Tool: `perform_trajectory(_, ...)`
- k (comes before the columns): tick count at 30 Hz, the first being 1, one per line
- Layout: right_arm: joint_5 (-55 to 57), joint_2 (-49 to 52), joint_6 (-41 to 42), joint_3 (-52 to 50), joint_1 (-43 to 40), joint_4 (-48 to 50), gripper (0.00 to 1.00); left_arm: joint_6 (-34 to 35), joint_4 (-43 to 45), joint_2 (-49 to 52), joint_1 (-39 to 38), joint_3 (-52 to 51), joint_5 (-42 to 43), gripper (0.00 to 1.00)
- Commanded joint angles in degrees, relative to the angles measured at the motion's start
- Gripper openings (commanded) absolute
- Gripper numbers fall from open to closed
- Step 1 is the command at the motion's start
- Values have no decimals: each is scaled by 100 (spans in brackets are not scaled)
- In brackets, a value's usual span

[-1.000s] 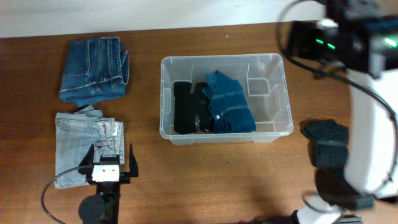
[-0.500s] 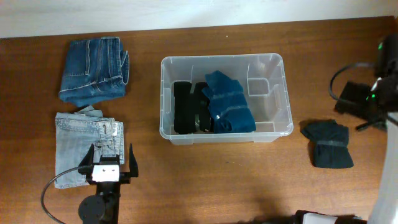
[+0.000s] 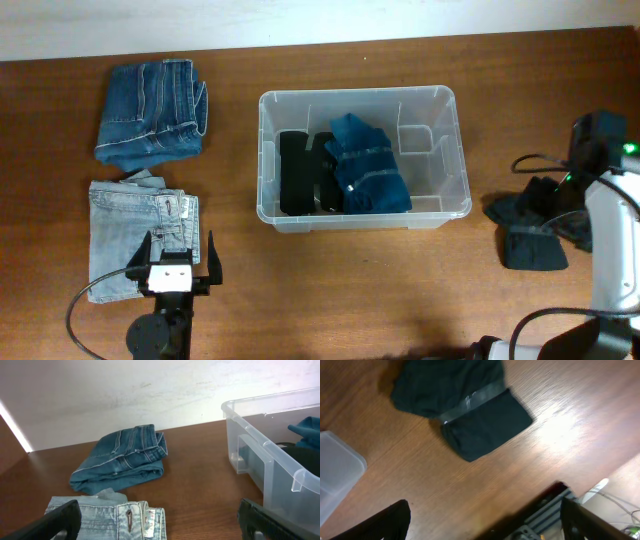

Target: Pack container

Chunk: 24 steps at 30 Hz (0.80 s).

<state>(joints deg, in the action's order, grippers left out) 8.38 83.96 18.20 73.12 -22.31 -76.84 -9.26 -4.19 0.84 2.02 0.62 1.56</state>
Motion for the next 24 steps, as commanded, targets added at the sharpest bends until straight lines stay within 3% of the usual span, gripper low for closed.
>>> perform_trajectory(1, -262, -7, -2, -535, -17, 295, 88, -72, -39, -55, 24, -11, 63, 99)
perform_trajectory(8, -286, 4, -42, -1305, -17, 1139, 92, -72, -39, -55, 24, -11, 61, 99)
perform_trajectory(20, -284, 20, -42, -1574, -17, 2083, 97, -72, -39, -55, 24, -11, 63, 99)
perform_trajectory(22, -284, 31, -42, -1620, -17, 2240, 91, -72, -39, -55, 24, -11, 63, 99)
perform_trajectory(24, -282, 70, -42, -1670, -17, 2400, 70, -72, -39, -55, 24, -11, 63, 99)
